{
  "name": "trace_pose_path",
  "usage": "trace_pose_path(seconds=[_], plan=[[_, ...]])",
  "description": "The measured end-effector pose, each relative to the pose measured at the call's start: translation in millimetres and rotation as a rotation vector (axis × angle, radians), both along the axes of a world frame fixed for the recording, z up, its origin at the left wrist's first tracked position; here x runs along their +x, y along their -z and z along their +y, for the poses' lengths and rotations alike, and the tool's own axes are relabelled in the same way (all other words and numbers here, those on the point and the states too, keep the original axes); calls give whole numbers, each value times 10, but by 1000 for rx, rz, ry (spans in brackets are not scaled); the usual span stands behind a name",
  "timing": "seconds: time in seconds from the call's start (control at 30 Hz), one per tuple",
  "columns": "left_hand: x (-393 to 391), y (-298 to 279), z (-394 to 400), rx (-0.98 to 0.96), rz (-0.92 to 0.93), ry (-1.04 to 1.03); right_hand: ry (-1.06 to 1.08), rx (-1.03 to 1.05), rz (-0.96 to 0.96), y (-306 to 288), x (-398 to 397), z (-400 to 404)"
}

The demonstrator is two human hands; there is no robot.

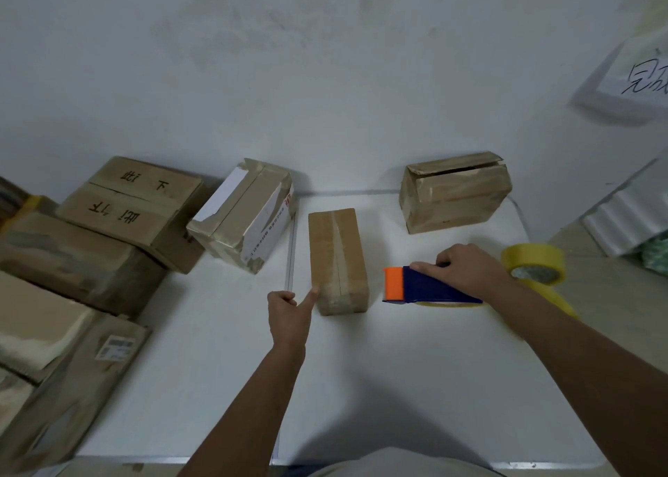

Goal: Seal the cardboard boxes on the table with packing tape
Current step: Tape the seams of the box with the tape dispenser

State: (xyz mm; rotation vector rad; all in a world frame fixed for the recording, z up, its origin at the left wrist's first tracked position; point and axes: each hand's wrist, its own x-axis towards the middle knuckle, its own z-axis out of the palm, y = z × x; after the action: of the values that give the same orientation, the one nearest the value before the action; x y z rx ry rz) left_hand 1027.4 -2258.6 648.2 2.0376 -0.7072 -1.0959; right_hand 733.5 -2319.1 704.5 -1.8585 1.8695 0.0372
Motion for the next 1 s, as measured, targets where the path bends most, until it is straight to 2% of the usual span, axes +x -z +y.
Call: trace_pose_path(seconds=[0.43,1.0], plan=[[-9,179,-49,75,-33,-31,-23,49,21,120,22,-84],[243,241,-308,117,-196,168,38,69,59,251,129,-35]])
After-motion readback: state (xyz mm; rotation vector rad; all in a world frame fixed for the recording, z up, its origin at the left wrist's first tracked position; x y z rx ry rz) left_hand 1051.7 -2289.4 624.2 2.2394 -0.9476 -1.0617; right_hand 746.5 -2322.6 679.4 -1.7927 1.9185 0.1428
